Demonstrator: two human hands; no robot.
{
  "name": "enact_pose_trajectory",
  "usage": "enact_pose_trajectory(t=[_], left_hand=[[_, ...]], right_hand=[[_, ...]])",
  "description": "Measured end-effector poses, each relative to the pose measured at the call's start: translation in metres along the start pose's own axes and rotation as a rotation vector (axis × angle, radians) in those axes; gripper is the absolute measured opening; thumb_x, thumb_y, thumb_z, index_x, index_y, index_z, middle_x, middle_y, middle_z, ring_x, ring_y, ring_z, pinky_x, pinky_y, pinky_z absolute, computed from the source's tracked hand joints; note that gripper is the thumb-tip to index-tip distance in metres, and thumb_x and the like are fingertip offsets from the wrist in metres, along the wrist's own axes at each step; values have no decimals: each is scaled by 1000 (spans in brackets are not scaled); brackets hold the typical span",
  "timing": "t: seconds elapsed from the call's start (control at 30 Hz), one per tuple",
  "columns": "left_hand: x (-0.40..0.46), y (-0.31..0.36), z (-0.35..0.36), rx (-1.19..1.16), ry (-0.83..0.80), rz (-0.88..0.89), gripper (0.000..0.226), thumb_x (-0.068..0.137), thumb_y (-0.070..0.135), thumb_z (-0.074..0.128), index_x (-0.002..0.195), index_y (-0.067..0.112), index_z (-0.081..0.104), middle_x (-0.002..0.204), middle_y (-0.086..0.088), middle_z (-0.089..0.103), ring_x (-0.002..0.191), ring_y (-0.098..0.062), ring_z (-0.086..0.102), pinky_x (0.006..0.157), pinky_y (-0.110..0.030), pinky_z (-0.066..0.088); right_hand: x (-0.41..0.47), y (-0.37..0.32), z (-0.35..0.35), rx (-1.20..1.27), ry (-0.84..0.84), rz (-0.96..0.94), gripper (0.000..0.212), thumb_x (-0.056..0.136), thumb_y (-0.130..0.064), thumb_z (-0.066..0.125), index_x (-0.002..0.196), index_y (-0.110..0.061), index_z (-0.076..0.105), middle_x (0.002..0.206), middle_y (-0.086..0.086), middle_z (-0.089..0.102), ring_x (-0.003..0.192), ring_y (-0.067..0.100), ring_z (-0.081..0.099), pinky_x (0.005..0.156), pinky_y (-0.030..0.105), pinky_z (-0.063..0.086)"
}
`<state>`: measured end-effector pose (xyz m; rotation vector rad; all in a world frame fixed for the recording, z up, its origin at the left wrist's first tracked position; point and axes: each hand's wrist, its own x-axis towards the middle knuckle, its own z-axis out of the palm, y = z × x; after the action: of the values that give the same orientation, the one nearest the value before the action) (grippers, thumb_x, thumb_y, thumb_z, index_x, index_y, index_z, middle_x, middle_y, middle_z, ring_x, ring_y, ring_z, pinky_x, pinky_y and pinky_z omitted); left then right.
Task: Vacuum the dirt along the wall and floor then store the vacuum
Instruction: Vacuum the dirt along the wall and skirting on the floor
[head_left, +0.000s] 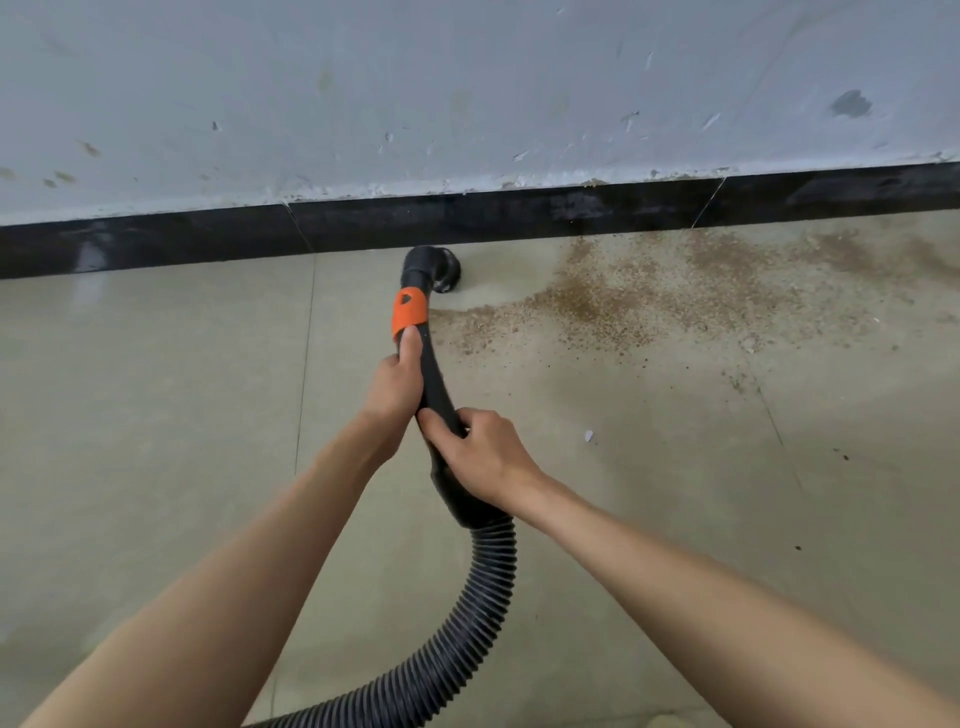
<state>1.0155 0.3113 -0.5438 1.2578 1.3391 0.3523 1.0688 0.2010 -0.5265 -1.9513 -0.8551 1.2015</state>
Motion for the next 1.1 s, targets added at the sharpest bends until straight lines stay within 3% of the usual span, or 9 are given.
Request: enact_pose_trajectory(t=[0.13, 0.27, 0.43, 0.6, 0.83, 1.0, 1.1], left_hand=[[-22, -18, -30, -73, 84, -70, 43, 98, 45, 31, 76, 12, 50, 88, -14, 56, 82, -26, 55, 82, -41, 47], [-41, -31, -35, -131, 58, -105, 44, 99, 45, 30, 77, 12, 50, 79, -8, 57, 73, -20, 55, 75, -34, 46], [-47, -24, -12, -102, -59, -112, 43, 99, 46, 30, 79, 14, 50, 85, -10, 57, 79, -22, 56, 82, -38, 48], [-41, -5, 16, -96, -196, -128, 45, 99, 44, 31, 88, 6, 52, 80, -7, 54, 72, -18, 53, 69, -28, 45], [-32, 14, 39, -59, -288, -112, 46, 100, 45, 28, 102, 3, 48, 81, -7, 52, 71, -16, 52, 64, -25, 44], [-23, 21, 53, -36, -274, -99, 45, 100, 46, 29, 104, 5, 48, 85, -6, 55, 77, -16, 54, 71, -27, 46], [-15, 22, 43, -94, -180, -87, 41, 101, 43, 29, 99, 6, 47, 81, -6, 55, 73, -16, 54, 72, -28, 47]], right_hand=[[-15, -6, 25, -36, -114, -19, 44, 93, -50, 52, 63, -18, 49, 64, 0, 58, 60, 19, 56, 57, 30, 40], [-30, 1, 33, -71, -138, -9, 45, 92, -51, 51, 62, -18, 48, 64, 1, 59, 62, 23, 60, 59, 31, 42], [-42, 10, 17, -91, -52, 32, 45, 93, -51, 50, 64, -17, 49, 63, -1, 59, 59, 18, 56, 56, 29, 41], [-41, 13, -5, -86, 33, 74, 45, 95, -50, 47, 65, -16, 49, 63, -2, 54, 56, 14, 51, 51, 25, 37], [-32, 14, -25, -84, 93, 109, 46, 95, -50, 46, 66, -14, 50, 68, 1, 55, 60, 16, 52, 55, 28, 38], [-20, 13, -35, -70, 104, 125, 47, 95, -51, 46, 65, -14, 48, 68, 1, 54, 60, 17, 52, 54, 29, 39], [-9, 4, -31, -110, 44, 111, 47, 94, -53, 45, 68, -14, 51, 75, 4, 61, 68, 23, 60, 61, 33, 46]])
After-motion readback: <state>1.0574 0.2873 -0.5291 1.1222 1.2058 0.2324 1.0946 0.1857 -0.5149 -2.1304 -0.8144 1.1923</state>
